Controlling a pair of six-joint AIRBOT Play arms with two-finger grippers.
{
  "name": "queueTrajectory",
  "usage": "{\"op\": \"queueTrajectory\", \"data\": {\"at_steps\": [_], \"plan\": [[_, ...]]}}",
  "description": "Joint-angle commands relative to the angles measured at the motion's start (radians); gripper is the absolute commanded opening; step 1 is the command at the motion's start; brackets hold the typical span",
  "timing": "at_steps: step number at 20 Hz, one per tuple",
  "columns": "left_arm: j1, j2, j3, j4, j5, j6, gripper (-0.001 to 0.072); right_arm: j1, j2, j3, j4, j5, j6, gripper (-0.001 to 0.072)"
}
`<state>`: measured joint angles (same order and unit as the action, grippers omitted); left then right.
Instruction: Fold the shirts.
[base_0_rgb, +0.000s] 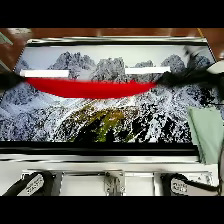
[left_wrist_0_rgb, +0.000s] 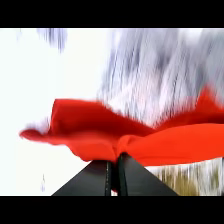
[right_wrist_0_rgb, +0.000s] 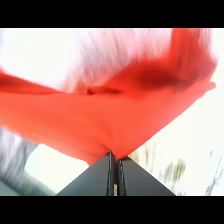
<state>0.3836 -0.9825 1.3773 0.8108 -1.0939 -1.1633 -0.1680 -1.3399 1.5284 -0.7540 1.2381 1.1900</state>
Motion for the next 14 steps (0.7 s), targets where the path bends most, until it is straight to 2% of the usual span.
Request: {"op": "queueTrajectory", "data": {"at_steps": [1,5,8,10,14], "plan": [[0.000,0.164,0.351,0.003,0.169,-0.004,0.0044,-0.038,0.271,0.296,-0.066,-0.134,-0.059,0.0055],[0.005,0.320,0.494,0.027,0.177,-0.041,0.0043,-0.038,0.530,0.415,-0.294,-0.264,0.082,0.0055],[0.005,0.434,0.496,0.211,0.141,-0.161,0.0043,-0.038,0.655,0.415,-0.409,-0.209,0.146,0.0055],[0.005,0.470,0.496,0.307,0.043,-0.200,0.0043,-0.038,0.699,0.415,-0.465,-0.166,0.179,0.0055],[0.005,0.457,0.489,0.323,-0.224,-0.200,0.0044,-0.038,0.694,0.414,-0.508,-0.019,0.190,0.0055]]}}
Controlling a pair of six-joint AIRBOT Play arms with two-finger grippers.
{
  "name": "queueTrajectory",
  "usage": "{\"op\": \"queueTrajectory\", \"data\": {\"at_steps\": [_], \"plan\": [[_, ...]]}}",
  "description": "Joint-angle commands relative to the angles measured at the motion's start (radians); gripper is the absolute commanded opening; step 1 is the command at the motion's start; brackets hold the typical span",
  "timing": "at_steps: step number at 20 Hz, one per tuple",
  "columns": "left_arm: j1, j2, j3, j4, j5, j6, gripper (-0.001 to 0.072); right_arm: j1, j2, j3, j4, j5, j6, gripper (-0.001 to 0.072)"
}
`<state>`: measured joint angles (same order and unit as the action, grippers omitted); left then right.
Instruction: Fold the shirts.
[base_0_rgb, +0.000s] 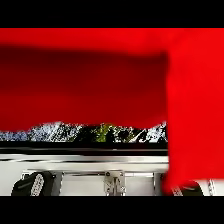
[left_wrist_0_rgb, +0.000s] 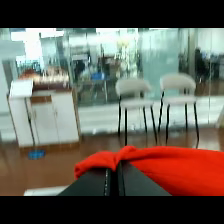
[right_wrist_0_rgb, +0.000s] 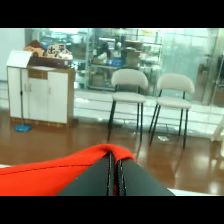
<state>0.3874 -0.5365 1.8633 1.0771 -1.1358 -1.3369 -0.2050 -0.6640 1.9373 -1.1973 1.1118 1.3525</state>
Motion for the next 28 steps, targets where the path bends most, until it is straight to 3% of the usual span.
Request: {"op": "queueTrajectory", "data": {"at_steps": [1,6,9,11,14,18,22,25,28], "plan": [[0.001,0.005,-0.018,0.057,-0.237,-0.026,0.0044,-0.001,0.000,0.005,-0.076,0.166,0.027,0.0055],[0.001,0.002,-0.317,0.058,-0.407,-0.026,0.0044,-0.001,-0.190,-0.007,-0.132,0.561,0.045,0.0055],[0.001,-0.027,-0.607,0.058,-0.362,-0.026,0.0043,0.001,-0.314,-0.155,-0.130,0.617,0.095,0.0055],[0.000,-0.108,-0.756,0.057,-0.266,-0.025,0.0043,0.001,-0.389,-0.314,-0.129,0.492,0.114,0.0055],[-0.041,-0.335,-0.826,0.057,-0.042,0.022,0.0043,0.002,-0.539,-0.507,-0.029,0.155,0.115,0.0055],[-0.174,-0.697,-0.737,0.057,0.253,0.046,0.0043,0.102,-0.791,-0.538,0.043,-0.281,0.106,0.0055],[-0.236,-0.958,-0.566,0.057,0.409,0.045,0.0043,0.198,-0.965,-0.538,0.006,-0.629,0.073,0.0055],[-0.247,-1.073,-0.492,0.050,0.486,0.042,0.0044,0.205,-1.053,-0.538,0.023,-0.753,0.081,0.0055],[-0.256,-1.141,-0.486,0.048,0.489,0.042,0.0044,0.205,-1.109,-0.538,0.023,-0.737,0.089,0.0055]]}}
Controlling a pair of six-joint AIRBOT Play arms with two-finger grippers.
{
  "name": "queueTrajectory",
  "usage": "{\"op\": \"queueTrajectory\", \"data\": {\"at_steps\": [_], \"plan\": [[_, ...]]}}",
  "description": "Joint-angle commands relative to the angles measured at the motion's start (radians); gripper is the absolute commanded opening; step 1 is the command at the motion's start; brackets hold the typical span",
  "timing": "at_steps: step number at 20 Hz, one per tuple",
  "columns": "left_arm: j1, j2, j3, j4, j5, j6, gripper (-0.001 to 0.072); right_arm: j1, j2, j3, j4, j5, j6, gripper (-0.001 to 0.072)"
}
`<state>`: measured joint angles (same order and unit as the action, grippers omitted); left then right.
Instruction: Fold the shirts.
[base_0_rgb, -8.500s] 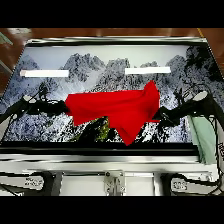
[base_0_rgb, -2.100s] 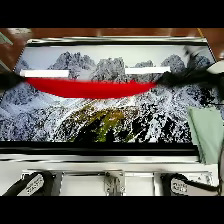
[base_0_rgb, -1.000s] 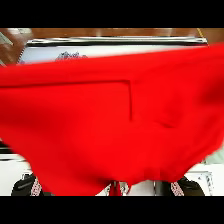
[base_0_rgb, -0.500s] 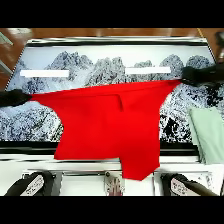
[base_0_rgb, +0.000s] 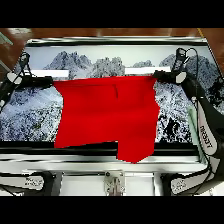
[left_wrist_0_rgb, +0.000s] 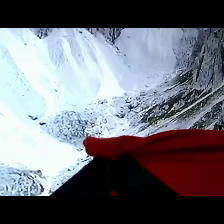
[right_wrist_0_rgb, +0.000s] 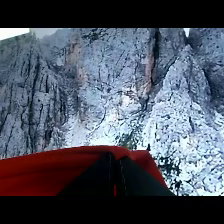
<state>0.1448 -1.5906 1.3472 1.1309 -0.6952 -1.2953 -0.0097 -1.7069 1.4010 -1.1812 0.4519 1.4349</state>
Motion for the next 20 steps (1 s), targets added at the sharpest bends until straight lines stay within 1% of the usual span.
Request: {"op": "queueTrajectory", "data": {"at_steps": [1,4,6,7,9,11,13,15,18,19,20], "plan": [[-0.017,-0.103,0.031,-0.005,0.022,0.000,0.0045,0.010,-0.077,-0.002,0.015,-0.057,0.006,0.0055],[-0.013,-0.116,0.031,-0.004,-0.078,0.000,0.0045,0.005,-0.068,-0.002,0.007,0.003,0.004,0.0055],[0.002,-0.108,0.031,-0.004,-0.166,0.000,0.0044,0.001,-0.040,-0.002,-0.035,0.110,0.001,0.0056],[0.008,-0.108,0.031,-0.004,-0.228,0.000,0.0045,0.000,-0.026,-0.002,-0.056,0.185,0.001,0.0055],[0.011,-0.112,0.031,-0.004,-0.391,0.000,0.0044,-0.002,-0.002,-0.002,-0.071,0.354,0.001,0.0055],[0.011,-0.114,0.027,0.008,-0.504,-0.002,0.0044,-0.002,-0.003,-0.003,-0.127,0.530,0.015,0.0055],[0.011,-0.122,0.026,0.034,-0.563,-0.084,0.0044,0.007,-0.033,-0.005,-0.172,0.658,0.064,0.0055],[0.010,-0.137,0.026,0.037,-0.591,-0.131,0.0044,0.008,-0.058,-0.005,-0.172,0.710,0.109,0.0055],[0.010,-0.166,0.026,0.037,-0.610,-0.143,0.0044,0.008,-0.067,-0.005,-0.171,0.692,0.182,0.0055],[0.010,-0.174,0.026,0.037,-0.612,-0.150,0.0045,0.008,-0.066,-0.005,-0.170,0.679,0.191,0.0056],[0.010,-0.178,0.026,0.036,-0.615,-0.158,0.0073,0.007,-0.066,-0.005,-0.160,0.669,0.192,0.0091]]}}
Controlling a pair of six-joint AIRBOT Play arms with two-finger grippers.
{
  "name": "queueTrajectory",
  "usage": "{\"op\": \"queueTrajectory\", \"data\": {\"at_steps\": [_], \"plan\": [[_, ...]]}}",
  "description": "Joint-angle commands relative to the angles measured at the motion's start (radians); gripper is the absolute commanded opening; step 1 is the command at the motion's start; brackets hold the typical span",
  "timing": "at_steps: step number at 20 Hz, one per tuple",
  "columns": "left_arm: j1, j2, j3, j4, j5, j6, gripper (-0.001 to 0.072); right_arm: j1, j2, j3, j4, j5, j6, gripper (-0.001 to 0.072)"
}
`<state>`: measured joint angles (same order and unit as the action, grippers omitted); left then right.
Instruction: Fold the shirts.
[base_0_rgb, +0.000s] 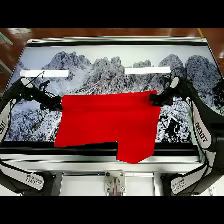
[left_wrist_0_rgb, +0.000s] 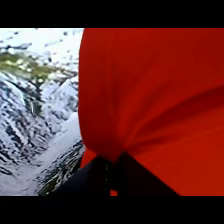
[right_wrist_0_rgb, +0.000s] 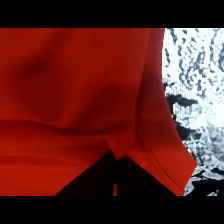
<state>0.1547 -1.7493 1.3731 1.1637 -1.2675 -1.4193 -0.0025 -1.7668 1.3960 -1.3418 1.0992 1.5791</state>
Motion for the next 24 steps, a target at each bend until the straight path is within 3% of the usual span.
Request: {"op": "queueTrajectory", "data": {"at_steps": [1,2,3,6,9,13,14,15,16,24], "plan": [[0.001,-0.018,0.001,0.004,-0.052,-0.033,0.0183,0.000,-0.004,0.000,0.016,0.014,0.048,0.0247],[0.006,-0.017,0.006,0.005,-0.074,-0.033,0.0352,-0.003,0.005,0.000,0.033,0.012,0.046,0.0469],[0.017,-0.010,0.011,0.005,-0.098,-0.033,0.0491,-0.003,0.021,0.000,0.034,0.017,0.037,0.0520],[0.082,0.053,0.021,0.005,-0.203,-0.023,0.0518,-0.008,0.132,0.000,-0.082,0.095,-0.022,0.0520],[0.201,0.179,-0.047,0.028,-0.290,0.009,0.0549,-0.105,0.240,-0.001,-0.227,0.299,-0.077,0.0517],[0.391,0.378,-0.451,0.025,-0.261,0.107,0.0555,-0.367,0.336,-0.144,0.006,0.423,-0.133,0.0521],[0.435,0.412,-0.553,0.009,-0.227,0.138,0.0591,-0.412,0.357,-0.195,0.077,0.417,-0.156,0.0555],[0.478,0.436,-0.646,-0.043,-0.189,0.182,0.0676,-0.447,0.375,-0.241,0.134,0.411,-0.181,0.0595],[0.512,0.447,-0.718,-0.106,-0.161,0.228,0.0676,-0.467,0.384,-0.275,0.167,0.404,-0.198,0.0594],[0.466,0.446,-0.896,-0.210,0.030,0.271,0.0666,-0.463,0.386,-0.320,0.237,0.301,-0.204,0.0595]]}}
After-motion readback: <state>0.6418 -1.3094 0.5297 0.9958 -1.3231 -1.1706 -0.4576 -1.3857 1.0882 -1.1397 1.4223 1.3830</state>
